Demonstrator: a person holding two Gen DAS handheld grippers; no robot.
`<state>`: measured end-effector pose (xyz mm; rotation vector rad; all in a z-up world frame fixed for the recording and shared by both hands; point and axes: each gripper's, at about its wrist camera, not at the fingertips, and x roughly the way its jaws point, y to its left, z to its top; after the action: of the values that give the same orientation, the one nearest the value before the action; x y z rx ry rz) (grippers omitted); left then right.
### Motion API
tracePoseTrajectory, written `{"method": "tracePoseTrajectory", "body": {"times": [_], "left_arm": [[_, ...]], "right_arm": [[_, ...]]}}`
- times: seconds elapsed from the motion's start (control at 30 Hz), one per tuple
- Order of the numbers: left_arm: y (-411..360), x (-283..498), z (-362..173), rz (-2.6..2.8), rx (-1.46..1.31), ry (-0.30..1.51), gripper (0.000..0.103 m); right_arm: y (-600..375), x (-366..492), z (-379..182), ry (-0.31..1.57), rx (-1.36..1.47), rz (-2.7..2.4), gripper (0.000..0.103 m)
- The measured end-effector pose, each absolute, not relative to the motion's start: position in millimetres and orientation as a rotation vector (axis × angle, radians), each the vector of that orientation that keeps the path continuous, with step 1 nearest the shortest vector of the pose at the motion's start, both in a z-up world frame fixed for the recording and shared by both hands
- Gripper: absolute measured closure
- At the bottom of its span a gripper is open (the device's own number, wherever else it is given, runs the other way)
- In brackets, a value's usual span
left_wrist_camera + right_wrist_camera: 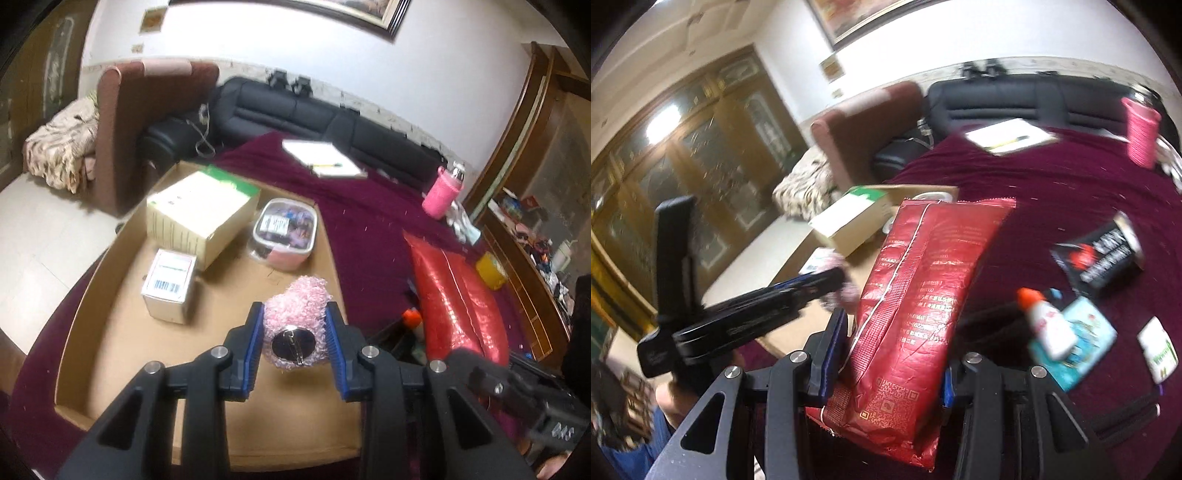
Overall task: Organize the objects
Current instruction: 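Carry the roller and the red bag with both tools over the tray, then open both tools to drop the roller and red bag into the tray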
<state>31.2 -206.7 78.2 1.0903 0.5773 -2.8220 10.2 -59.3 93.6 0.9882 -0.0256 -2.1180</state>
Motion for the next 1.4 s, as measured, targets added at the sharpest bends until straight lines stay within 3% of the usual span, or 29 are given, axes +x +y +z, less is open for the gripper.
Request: {"method": "tracePoseTrajectory", "body": {"times": [0.47, 1.1, 1.2, 1.23, 1.3, 1.4], "left_arm": [[-243.6, 0.5, 63.0, -2.698, 1.282, 0.571, 0.072], [-252.3, -17.2, 58.2, -2.667, 1.287, 0.533, 0.071], [-253.2, -16.2, 58.2, -2.672, 1.283, 0.530, 0.068], [-253.1, -16.0, 58.3, -2.672, 1.284, 0.526, 0.066], [-253.0, -15.2, 59.4, -2.670, 1.282, 0.527, 0.054], [-253.8, -12.8, 63.1, -2.682, 1.260, 0.545, 0.051]], "right_arm": [[-132.9, -9.1, 60.5, 0.162, 1.073, -2.101, 0.056], [-148.2, -39.2, 34.6, 0.088, 1.185, -2.083, 0.053], [-144.3, -39.1, 37.9, 0.076, 1.189, -2.084, 0.052], [-143.1, -38.5, 39.1, 0.073, 1.186, -2.082, 0.047], [-139.4, -35.6, 44.5, 0.075, 1.162, -2.096, 0.039], [-128.5, -30.5, 55.5, 0.055, 1.118, -2.117, 0.038]]}}
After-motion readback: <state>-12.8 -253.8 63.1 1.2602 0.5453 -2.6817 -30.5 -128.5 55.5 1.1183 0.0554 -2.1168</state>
